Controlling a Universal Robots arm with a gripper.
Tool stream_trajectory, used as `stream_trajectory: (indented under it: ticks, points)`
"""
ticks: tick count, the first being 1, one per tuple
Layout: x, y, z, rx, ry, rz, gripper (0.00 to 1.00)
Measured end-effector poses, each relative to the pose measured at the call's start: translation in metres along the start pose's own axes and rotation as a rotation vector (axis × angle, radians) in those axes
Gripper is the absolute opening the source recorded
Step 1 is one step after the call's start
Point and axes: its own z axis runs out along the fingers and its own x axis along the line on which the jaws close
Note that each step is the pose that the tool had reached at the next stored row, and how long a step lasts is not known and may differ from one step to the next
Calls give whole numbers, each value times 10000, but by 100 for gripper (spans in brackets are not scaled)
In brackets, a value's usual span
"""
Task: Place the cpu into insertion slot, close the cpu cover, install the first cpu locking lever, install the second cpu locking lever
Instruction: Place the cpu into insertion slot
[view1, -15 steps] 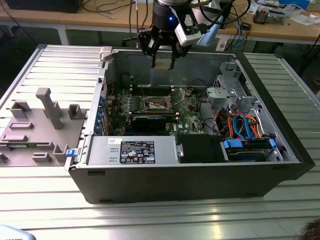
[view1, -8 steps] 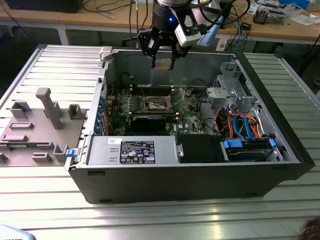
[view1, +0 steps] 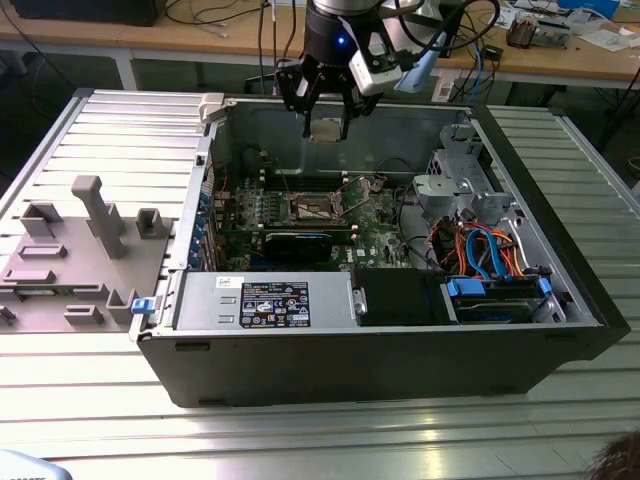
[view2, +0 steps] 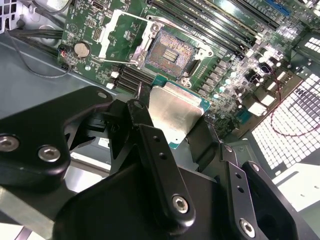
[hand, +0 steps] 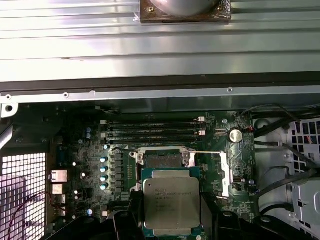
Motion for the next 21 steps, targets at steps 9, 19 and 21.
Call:
stream_trajectory:
  ticks: [9,19,21]
  points:
    - [0,-2,24,0,-1,0,55]
    - [-1,-4,46,0,0,1,55]
    - [-1,-5,50,0,0,0,55]
